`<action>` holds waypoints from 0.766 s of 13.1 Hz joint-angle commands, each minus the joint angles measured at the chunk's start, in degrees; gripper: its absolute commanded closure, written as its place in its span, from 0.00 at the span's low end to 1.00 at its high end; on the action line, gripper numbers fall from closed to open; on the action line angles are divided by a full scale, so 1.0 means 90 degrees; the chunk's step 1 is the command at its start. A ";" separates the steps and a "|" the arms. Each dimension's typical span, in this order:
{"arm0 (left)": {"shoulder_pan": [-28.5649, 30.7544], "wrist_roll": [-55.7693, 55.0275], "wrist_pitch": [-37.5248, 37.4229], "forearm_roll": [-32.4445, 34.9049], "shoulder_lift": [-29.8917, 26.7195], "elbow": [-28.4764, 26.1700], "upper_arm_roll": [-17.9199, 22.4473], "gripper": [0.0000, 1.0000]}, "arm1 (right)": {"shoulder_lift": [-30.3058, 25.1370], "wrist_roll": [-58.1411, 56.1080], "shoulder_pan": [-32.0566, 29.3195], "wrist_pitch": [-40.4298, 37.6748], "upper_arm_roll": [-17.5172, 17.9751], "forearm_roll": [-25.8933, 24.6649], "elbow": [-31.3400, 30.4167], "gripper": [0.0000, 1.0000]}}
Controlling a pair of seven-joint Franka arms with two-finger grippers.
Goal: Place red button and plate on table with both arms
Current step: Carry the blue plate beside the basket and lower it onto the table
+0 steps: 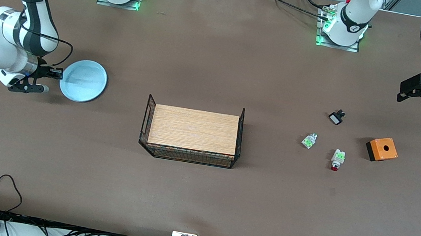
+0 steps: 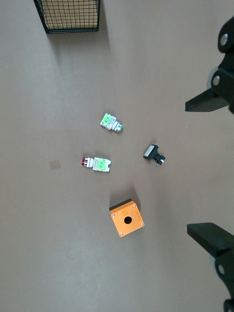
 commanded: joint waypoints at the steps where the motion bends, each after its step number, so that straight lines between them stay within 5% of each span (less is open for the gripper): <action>1: 0.0060 0.0096 -0.0144 -0.0027 0.0059 0.0176 -0.0046 0.00 | -0.0437 0.0871 -0.0090 -0.0647 0.0535 0.0008 0.0243 0.00; 7: 0.0060 0.0086 -0.0144 0.0013 0.0098 0.0244 -0.0046 0.00 | -0.0701 0.1841 -0.0041 -0.1378 0.1102 0.0008 0.1247 0.00; 10: 0.0060 0.0096 -0.0144 0.0003 0.0098 0.0244 -0.0055 0.00 | -0.0799 0.2201 0.0115 -0.3045 0.1103 -0.0031 0.2806 0.00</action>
